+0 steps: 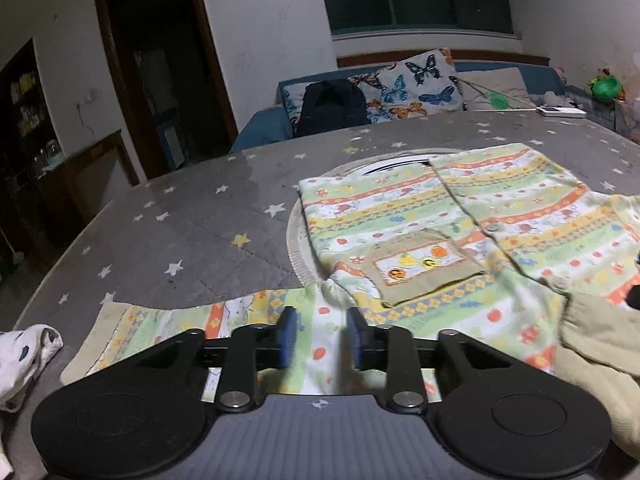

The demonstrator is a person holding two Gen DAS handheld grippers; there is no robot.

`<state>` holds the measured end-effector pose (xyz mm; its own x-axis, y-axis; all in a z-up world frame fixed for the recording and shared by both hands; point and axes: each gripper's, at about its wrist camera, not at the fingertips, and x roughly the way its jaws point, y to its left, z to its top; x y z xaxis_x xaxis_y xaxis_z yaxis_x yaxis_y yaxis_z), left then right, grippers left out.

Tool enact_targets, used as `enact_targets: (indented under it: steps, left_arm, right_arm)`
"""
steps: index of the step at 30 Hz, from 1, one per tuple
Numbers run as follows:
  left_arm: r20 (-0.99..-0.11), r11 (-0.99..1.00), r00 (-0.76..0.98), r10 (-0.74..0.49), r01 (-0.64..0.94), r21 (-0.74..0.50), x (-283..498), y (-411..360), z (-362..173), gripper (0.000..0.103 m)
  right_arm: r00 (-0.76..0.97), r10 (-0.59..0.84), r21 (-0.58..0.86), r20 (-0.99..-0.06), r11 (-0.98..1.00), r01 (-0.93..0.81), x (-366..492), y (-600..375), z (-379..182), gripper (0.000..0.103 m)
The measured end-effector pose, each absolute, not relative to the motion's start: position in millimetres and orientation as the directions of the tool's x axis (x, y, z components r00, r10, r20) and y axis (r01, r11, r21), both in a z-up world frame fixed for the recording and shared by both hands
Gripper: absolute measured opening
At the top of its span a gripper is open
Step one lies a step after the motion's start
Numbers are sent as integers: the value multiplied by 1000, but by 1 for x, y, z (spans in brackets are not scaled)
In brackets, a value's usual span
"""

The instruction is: Fold clothes

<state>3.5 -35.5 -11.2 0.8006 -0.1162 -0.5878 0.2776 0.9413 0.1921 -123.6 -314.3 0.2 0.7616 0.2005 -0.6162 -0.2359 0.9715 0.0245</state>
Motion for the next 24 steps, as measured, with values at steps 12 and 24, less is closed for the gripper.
enact_targets:
  steps: [12,24]
  left_arm:
    - [-554,949,832,37,143,280,16,1,-23,23]
    - [-558,971,820,126,12,237,30,61,-20,32]
  right_arm:
    - [762,199,21,-616,971,-237,-123,-314,-1,57]
    - [762,195,19,-617,972,-234,-123,-315,-2,58]
